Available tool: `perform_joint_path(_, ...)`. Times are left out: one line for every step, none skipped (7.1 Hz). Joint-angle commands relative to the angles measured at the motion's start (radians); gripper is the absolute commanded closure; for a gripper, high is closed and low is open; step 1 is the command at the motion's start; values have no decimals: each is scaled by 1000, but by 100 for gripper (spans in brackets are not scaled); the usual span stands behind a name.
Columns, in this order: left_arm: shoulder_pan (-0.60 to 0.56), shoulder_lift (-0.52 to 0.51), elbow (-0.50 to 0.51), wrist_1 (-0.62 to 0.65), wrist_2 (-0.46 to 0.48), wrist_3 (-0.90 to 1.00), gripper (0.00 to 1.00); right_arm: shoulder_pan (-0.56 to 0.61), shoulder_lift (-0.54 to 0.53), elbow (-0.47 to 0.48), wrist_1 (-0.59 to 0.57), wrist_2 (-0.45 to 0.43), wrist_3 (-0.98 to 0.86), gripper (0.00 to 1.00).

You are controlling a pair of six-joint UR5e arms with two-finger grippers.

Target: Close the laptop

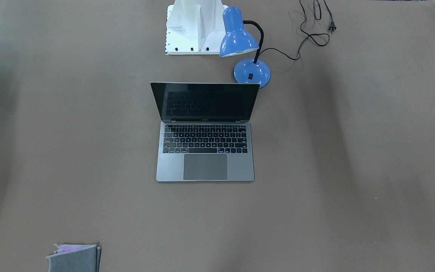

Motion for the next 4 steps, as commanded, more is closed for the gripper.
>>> perform_joint_path(0, -43, 63, 4, -6, 4, 2, 0, 0, 6, 0, 12, 0, 0)
perform_joint_path(0, -53, 74, -4, -7, 10, 2, 0, 2, 6, 2, 12, 2, 0)
perform_joint_path(0, -50, 68, -7, -50, 11, 2, 0, 2, 7, 2, 19, 0, 0)
perform_joint_path(0, -41, 73, -11, -61, 12, 2, 0, 2, 27, 0, 68, 5, 0)
